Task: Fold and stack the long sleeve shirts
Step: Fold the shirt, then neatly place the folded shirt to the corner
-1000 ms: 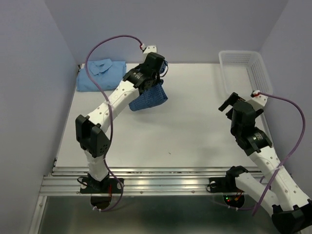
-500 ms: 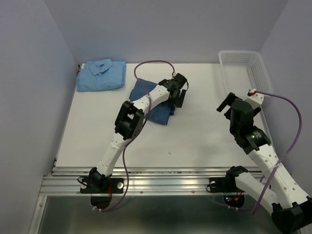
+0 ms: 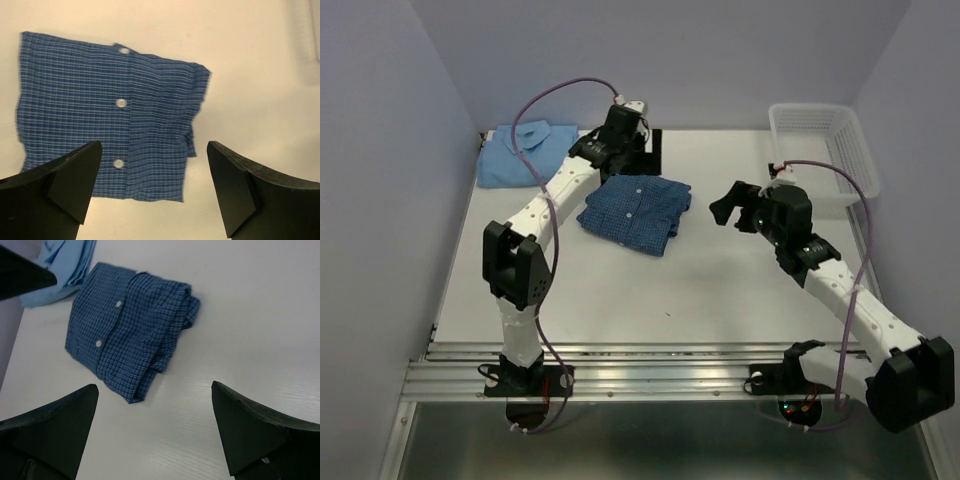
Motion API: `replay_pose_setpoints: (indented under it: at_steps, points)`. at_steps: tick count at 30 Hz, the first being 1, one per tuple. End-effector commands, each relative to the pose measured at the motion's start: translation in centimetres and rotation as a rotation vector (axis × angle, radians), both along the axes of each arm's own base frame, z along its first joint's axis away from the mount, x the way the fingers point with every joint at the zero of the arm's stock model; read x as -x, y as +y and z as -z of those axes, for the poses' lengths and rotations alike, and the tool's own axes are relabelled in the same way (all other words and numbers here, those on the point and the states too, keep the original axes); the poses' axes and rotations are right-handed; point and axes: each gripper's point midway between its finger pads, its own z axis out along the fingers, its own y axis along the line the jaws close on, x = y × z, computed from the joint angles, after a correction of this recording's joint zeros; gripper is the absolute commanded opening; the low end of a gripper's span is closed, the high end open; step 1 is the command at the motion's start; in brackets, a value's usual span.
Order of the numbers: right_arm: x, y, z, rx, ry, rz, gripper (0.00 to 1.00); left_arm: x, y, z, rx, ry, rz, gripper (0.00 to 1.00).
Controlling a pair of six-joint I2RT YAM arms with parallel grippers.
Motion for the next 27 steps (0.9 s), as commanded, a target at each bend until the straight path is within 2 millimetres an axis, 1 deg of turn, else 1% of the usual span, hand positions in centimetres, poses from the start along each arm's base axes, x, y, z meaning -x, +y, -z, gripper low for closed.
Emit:
replay_pose_setpoints:
  at_steps: [1, 2, 3, 4, 5, 6, 7, 8, 9, 12, 13, 15, 16, 18, 19, 20, 21, 22, 23, 24, 25, 26, 27]
  points:
    - [-1.5, 7.8, 0.2, -0.161, -0.001, -0.356, 1.00, -2.1, 5.2, 5.6, 0.070, 0.120, -0.069, 0.99]
    - [-2.0, 8.7, 0.8, -0.167, 0.016, -0.387, 1.00, -2.1, 5.3, 6.2, 0.099, 0.140, -0.050, 0.99]
    - [-2.2, 10.6, 0.2, -0.179, 0.007, -0.454, 1.00, -2.7, 6.2, 7.6, 0.111, 0.157, -0.069, 0.99]
    - [-2.8, 11.6, 0.5, -0.182, 0.007, -0.479, 1.00, -2.9, 6.3, 8.3, 0.124, 0.171, -0.060, 0.99]
    - [-3.5, 13.1, 3.1, -0.176, 0.068, -0.509, 1.00, -3.1, 6.0, 8.7, 0.149, 0.179, -0.043, 0.99]
    - [-4.5, 14.1, 2.3, -0.186, 0.053, -0.543, 1.00, -3.3, 6.8, 10.2, 0.154, 0.209, -0.057, 0.99]
    - [-4.8, 15.2, 2.7, -0.183, 0.063, -0.571, 1.00, -3.4, 6.9, 10.8, 0.166, 0.222, -0.051, 0.99]
    - [-5.5, 15.7, 3.1, -0.183, 0.071, -0.583, 1.00, -3.6, 7.0, 11.2, 0.182, 0.228, -0.049, 0.99]
    - [-6.4, 17.0, 3.9, -0.184, 0.086, -0.611, 1.00, -3.7, 7.6, 12.7, 0.178, 0.256, -0.064, 0.99]
    - [-7.4, 18.4, 4.7, -0.189, 0.097, -0.643, 1.00, -3.9, 8.7, 14.3, 0.201, 0.279, -0.080, 0.99]
    - [-8.1, 18.7, 5.4, -0.187, 0.102, -0.641, 1.00, -3.1, 9.0, 15.8, 0.200, 0.311, -0.081, 0.99]
    - [-8.6, 19.0, 6.1, -0.182, 0.120, -0.642, 1.00, -2.7, 9.0, 16.9, 0.211, 0.329, -0.089, 0.99]
    - [-8.6, 19.1, 6.6, -0.180, 0.133, -0.650, 1.00, -1.9, 9.2, 18.0, 0.204, 0.359, -0.096, 0.99]
    - [-8.6, 19.4, 8.0, -0.171, 0.157, -0.670, 1.00, -1.2, 9.2, 18.6, 0.218, 0.375, -0.098, 0.99]
    - [-8.6, 19.4, 9.2, -0.164, 0.180, -0.672, 1.00, 0.0, 9.1, 19.1, 0.234, 0.404, -0.112, 0.99]
    - [-8.7, 19.2, 10.1, -0.156, 0.202, -0.657, 1.00, 0.5, 9.0, 19.0, 0.248, 0.414, -0.111, 0.99]
    - [-8.8, 19.0, 10.9, -0.146, 0.222, -0.638, 1.00, 0.8, 8.4, 17.5, 0.289, 0.381, -0.084, 0.99]
    - [-8.6, 18.6, 11.9, -0.133, 0.254, -0.623, 1.00, 2.6, 8.0, 18.2, 0.301, 0.416, -0.096, 0.99]
    - [-8.5, 18.3, 12.4, -0.120, 0.267, -0.605, 1.00, 2.8, 7.6, 17.8, 0.315, 0.397, -0.093, 0.99]
    - [-8.4, 17.4, 13.4, -0.092, 0.283, -0.562, 1.00, 3.5, 7.1, 16.6, 0.333, 0.378, -0.085, 0.99]
    - [-8.4, 16.4, 13.8, -0.068, 0.290, -0.534, 1.00, 5.2, 6.3, 17.2, 0.339, 0.413, -0.092, 0.99]
    - [-8.6, 15.5, 13.0, -0.053, 0.270, -0.507, 1.00, 5.6, 5.7, 16.9, 0.349, 0.398, -0.086, 0.99]
    - [-8.4, 15.0, 12.8, -0.035, 0.260, -0.500, 1.00, 6.3, 5.3, 16.7, 0.349, 0.398, -0.082, 0.99]
